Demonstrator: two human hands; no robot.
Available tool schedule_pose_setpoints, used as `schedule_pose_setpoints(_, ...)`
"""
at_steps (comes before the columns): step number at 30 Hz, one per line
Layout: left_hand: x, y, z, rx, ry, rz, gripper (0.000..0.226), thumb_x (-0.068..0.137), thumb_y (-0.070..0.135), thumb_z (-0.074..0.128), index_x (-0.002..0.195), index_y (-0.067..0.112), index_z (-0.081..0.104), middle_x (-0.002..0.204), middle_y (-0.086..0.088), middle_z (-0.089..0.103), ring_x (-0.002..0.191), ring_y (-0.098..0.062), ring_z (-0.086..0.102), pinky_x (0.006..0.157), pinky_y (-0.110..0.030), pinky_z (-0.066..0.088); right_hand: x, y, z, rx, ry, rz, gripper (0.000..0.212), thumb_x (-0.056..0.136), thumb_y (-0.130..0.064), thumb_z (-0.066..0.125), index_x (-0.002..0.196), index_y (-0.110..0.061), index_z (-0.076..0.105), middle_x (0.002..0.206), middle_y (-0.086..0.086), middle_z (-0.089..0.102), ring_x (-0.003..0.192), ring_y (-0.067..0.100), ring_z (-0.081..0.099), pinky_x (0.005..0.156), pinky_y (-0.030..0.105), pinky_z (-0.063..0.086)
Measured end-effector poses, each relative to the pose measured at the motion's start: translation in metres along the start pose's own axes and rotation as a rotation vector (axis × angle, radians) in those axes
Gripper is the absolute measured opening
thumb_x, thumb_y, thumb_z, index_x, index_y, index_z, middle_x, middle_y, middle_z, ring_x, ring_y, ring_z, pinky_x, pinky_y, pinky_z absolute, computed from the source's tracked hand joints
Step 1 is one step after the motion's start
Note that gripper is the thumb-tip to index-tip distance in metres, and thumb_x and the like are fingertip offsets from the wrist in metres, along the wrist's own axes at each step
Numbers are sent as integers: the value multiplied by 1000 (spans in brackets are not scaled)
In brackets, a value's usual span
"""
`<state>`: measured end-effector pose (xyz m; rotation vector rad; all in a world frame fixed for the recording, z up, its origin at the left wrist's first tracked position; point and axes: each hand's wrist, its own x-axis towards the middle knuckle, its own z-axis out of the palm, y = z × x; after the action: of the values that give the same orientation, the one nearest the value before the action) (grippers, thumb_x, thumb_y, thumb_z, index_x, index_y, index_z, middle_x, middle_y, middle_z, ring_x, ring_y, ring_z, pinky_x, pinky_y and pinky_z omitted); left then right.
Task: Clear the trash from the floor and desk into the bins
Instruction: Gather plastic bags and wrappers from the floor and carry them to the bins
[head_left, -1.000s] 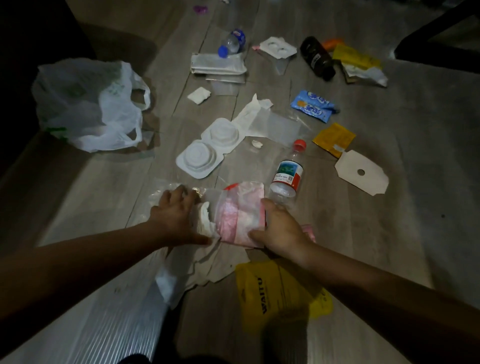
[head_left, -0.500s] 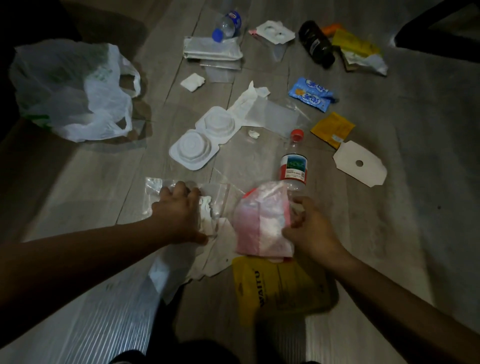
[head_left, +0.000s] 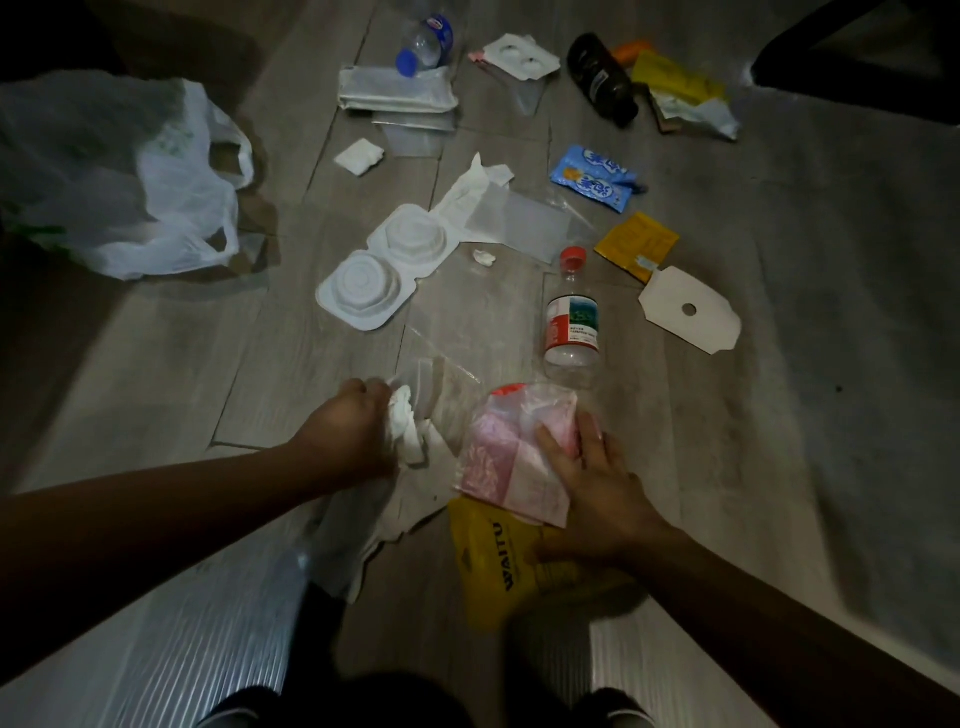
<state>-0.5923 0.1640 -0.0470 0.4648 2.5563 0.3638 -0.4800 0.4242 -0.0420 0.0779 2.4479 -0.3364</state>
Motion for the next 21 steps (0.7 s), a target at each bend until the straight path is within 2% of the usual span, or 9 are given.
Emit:
schedule_pose_setpoints(6, 1, -3, -1, -46, -8, -2, 78, 63, 29, 83, 126, 8, 43, 120, -13, 51, 99, -25, 56, 78, -27, 44, 4, -9, 15, -58, 108, -58, 122, 57, -75, 67, 145, -45, -12, 155, 7, -22, 140, 35, -2, 109, 54, 23)
schedule_pose_setpoints(10, 1, -6, -1, -68, -1, -4, 75, 62, 26, 83, 125, 9, 46, 117, -13, 53, 99, -25, 55, 74, -23, 38, 2, -15, 21, 68, 141, -132, 107, 63, -64, 73, 146, -44, 8, 155, 5, -10, 138, 32, 13, 109, 45, 31)
schedule_pose_setpoints(14, 0, -7, -1, -82, 21, 17, 67, 64, 24, 82, 121, 7, 50, 114, -12, 56, 99, -22, 54, 73, -20, 34, -1, -19, 21, 174, 190, -179, 92, 67, -55, 76, 142, -39, 25, 153, 2, -1, 138, 29, 24, 110, 35, 31)
schedule_pose_setpoints(18, -2, -8, -6, -130, 20, 33, 62, 64, 23, 83, 117, 7, 54, 109, -10, 59, 96, -20, 54, 75, -20, 35, -1, -25, 3, 314, 164, -188, 59, 78, -51, 67, 131, -31, 49, 140, 4, 29, 114, 17, 48, 97, 16, 41)
schedule_pose_setpoints(20, -3, -9, -8, -164, 30, 50, 52, 65, 19, 82, 110, 5, 59, 103, -8, 63, 88, -17, 57, 72, -19, 36, 0, -25, -7, 383, 157, -170, 45, 79, -32, 71, 122, -26, 59, 118, -2, 50, 94, 5, 54, 80, 5, 42)
schedule_pose_setpoints(21, -4, -9, -9, -186, 36, 54, 48, 66, 18, 82, 106, 5, 61, 98, -7, 65, 85, -17, 59, 70, -18, 37, 1, -24, -11, 455, 148, -146, 41, 77, -22, 74, 116, -22, 63, 106, -6, 58, 86, 1, 56, 75, 7, 46)
